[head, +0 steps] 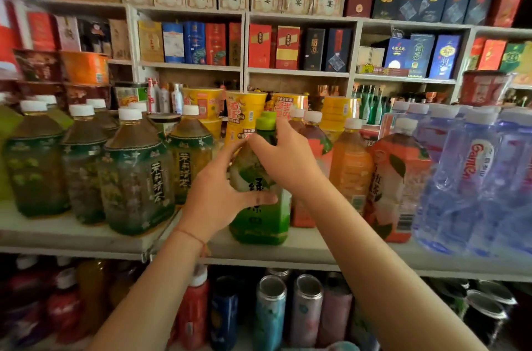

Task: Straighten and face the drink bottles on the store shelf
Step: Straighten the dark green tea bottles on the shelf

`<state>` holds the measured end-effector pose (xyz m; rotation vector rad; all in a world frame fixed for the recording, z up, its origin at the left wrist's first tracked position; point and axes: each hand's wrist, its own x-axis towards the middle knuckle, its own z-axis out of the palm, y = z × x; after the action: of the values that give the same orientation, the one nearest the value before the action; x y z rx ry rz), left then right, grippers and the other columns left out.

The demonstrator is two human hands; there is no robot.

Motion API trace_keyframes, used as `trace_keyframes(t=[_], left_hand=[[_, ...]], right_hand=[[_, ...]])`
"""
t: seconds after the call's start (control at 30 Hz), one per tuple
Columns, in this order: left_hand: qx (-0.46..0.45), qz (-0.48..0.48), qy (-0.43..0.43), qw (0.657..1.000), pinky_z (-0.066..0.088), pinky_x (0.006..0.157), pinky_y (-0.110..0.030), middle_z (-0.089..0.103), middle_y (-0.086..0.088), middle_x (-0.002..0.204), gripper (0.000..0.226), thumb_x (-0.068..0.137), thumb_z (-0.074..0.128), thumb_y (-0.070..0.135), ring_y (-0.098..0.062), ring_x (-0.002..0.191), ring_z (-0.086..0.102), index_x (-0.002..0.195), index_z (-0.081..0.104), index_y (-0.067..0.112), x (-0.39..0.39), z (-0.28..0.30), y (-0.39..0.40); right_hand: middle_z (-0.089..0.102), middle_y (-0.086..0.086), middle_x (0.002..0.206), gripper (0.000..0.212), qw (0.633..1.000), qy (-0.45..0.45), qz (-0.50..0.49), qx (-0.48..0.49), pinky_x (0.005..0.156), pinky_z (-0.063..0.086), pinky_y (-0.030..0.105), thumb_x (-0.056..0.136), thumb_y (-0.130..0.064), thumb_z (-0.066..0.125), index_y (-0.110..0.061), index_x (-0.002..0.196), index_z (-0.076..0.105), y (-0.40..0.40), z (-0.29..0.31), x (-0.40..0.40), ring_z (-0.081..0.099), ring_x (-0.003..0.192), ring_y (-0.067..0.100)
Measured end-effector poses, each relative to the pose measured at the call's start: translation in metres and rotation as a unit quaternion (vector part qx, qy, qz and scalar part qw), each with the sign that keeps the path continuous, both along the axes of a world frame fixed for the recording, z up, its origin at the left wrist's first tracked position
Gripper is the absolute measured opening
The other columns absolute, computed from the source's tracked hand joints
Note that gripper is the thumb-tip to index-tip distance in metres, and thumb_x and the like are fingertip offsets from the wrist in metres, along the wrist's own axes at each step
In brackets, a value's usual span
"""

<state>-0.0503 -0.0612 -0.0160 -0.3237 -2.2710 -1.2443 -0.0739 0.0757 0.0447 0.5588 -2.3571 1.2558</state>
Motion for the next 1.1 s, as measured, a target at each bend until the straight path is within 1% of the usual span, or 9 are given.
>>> trace_keyframes(t=[0.03,0.1,0.17,0.3,0.4,0.63,0.83,0.97,1.1], left_hand=[[-0.004,0.010,-0.004,1.000,0.046,0.106,-0.038,0.054,0.018,0.137,0.110,0.046,0.082,0.063,-0.012,0.128,0.049,0.145,0.038,0.046,0.001,0.001,-0.007],[-0.012,0.039,-0.004,0.999,0.046,0.108,-0.043,0.053,0.017,0.140,0.107,0.049,0.081,0.061,-0.011,0.129,0.049,0.147,0.040,0.044,0.005,0.001,-0.020],[-0.021,0.053,0.011,0.998,0.044,0.111,-0.042,0.048,0.020,0.142,0.101,0.057,0.082,0.056,-0.006,0.131,0.044,0.148,0.040,0.041,0.009,0.001,-0.028],[-0.053,0.042,-0.011,0.998,0.030,0.114,-0.035,0.021,0.011,0.162,0.123,0.066,0.091,0.039,-0.001,0.138,0.022,0.158,0.009,0.039,0.012,-0.005,-0.013],[-0.065,0.074,0.005,0.995,0.038,0.115,-0.050,0.015,0.007,0.162,0.139,0.058,0.095,0.041,-0.020,0.147,0.028,0.154,-0.006,0.046,0.003,-0.013,-0.001],[-0.102,0.146,0.069,0.982,0.037,0.113,-0.043,0.027,-0.009,0.154,0.138,0.059,0.095,0.038,-0.028,0.143,0.032,0.159,0.000,0.027,-0.016,-0.024,-0.007],[-0.145,0.208,0.142,0.957,0.033,0.118,-0.053,0.025,-0.021,0.157,0.125,0.065,0.090,0.037,-0.037,0.146,0.028,0.157,0.011,0.010,-0.026,-0.033,-0.007],[-0.148,0.216,0.221,0.939,0.026,0.121,-0.053,0.027,-0.022,0.159,0.099,0.078,0.081,0.043,-0.037,0.149,0.024,0.152,0.028,0.004,-0.025,-0.026,0.001],[-0.141,0.170,0.366,0.904,0.037,0.115,-0.047,0.049,-0.019,0.142,0.050,0.088,0.066,0.023,-0.033,0.137,0.043,0.133,0.054,0.004,-0.022,-0.007,0.027]], right_hand=[[0.058,-0.005,0.116,0.038,1.000,-0.015,0.011,0.004,0.078,0.055,0.027,0.096,-0.045,0.057,-0.022,0.125,0.048,-0.004,-0.004,-0.001,0.059,0.102,0.013],[0.032,0.004,0.154,0.068,0.998,-0.052,0.026,0.011,0.105,0.044,0.044,0.092,-0.058,0.055,-0.028,0.148,0.033,-0.013,-0.016,-0.004,0.038,0.137,0.026],[0.009,0.004,0.165,0.074,0.997,-0.061,0.032,-0.022,0.115,0.033,0.049,0.088,-0.064,0.057,-0.036,0.151,0.028,-0.021,-0.027,-0.007,0.019,0.149,0.030],[0.024,0.002,0.156,0.072,0.995,-0.040,0.022,-0.092,0.109,0.041,0.047,0.084,-0.064,0.060,-0.040,0.145,0.029,-0.025,-0.036,-0.009,0.034,0.139,0.026],[0.032,0.000,0.151,0.078,0.995,-0.035,0.020,-0.093,0.099,0.041,0.034,0.086,-0.062,0.062,-0.031,0.147,0.026,-0.026,-0.037,-0.010,0.042,0.131,0.021],[0.055,-0.005,0.137,0.106,0.988,-0.094,0.044,-0.117,0.104,0.046,0.038,0.068,-0.073,0.069,-0.027,0.150,0.022,-0.031,-0.057,-0.029,0.055,0.123,0.016],[0.062,-0.003,0.125,0.085,0.989,-0.132,0.033,-0.062,0.096,0.050,0.033,0.082,-0.075,0.054,-0.017,0.142,0.039,-0.034,-0.060,-0.031,0.060,0.113,0.017],[0.064,-0.005,0.100,0.043,0.993,0.107,-0.018,-0.037,0.076,0.046,0.026,0.100,-0.052,0.041,-0.017,0.112,0.064,-0.013,-0.034,-0.011,0.057,0.093,0.009],[0.062,0.004,0.101,0.023,0.904,0.374,-0.206,0.002,0.078,0.041,0.023,0.096,-0.021,0.049,-0.007,0.103,0.066,0.026,0.003,-0.020,0.052,0.096,0.016]])
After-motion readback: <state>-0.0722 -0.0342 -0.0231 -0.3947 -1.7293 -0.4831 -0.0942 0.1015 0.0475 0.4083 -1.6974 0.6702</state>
